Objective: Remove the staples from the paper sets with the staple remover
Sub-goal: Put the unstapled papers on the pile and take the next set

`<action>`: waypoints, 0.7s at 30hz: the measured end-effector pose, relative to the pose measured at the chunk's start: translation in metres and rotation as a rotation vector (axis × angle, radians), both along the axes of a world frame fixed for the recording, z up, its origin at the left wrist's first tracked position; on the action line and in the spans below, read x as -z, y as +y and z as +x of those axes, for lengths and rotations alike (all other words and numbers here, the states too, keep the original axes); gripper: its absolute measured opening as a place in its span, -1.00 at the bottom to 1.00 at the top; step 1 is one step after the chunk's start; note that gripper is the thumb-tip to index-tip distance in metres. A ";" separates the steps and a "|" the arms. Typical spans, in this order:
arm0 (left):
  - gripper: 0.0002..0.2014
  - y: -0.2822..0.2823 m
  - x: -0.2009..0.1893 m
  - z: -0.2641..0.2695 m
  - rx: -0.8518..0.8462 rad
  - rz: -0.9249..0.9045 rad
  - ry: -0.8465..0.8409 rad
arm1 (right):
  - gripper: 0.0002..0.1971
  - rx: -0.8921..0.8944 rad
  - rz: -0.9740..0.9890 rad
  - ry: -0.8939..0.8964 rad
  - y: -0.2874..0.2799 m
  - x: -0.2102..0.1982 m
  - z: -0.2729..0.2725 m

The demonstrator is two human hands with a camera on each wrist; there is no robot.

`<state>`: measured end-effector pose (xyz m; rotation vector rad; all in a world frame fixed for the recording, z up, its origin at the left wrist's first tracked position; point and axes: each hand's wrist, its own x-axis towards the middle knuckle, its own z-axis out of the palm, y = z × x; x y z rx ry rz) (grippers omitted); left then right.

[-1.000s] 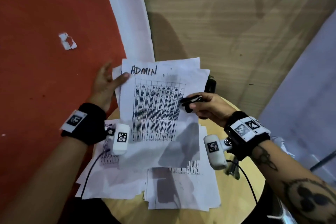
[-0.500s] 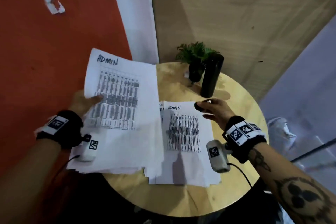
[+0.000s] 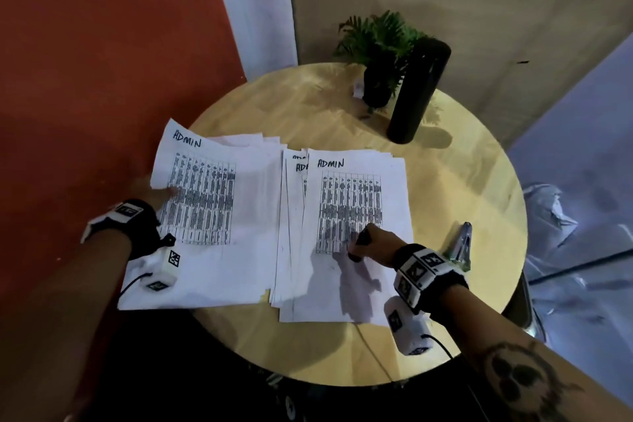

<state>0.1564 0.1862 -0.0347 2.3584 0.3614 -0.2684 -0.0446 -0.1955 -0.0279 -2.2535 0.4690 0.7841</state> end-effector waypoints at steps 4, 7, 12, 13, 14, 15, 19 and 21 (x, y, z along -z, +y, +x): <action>-0.55 -0.007 -0.012 0.010 0.026 0.279 -0.073 | -0.66 -0.054 -0.015 0.054 -0.003 -0.001 0.007; -0.50 -0.036 -0.012 0.019 0.104 0.360 -0.215 | -0.70 -0.047 0.006 0.070 -0.003 -0.002 0.009; -0.51 -0.159 -0.011 -0.016 0.424 0.173 -0.097 | -0.65 -0.017 0.037 0.093 -0.006 -0.010 0.010; -0.46 -0.177 -0.002 -0.019 0.428 0.135 0.016 | -0.66 -0.014 0.030 0.101 -0.006 -0.010 0.010; -0.40 -0.193 0.005 -0.022 0.406 0.105 0.104 | -0.65 -0.009 0.025 0.112 -0.006 -0.009 0.010; -0.32 -0.206 0.011 -0.023 0.370 0.090 0.166 | -0.64 -0.011 0.024 0.118 -0.007 -0.007 0.011; -0.11 -0.227 0.031 -0.020 0.208 0.089 0.201 | -0.64 -0.016 0.040 0.114 -0.009 -0.002 0.010; -0.10 -0.228 0.036 -0.018 0.179 0.124 0.218 | -0.69 -0.001 0.065 0.107 -0.010 -0.003 0.008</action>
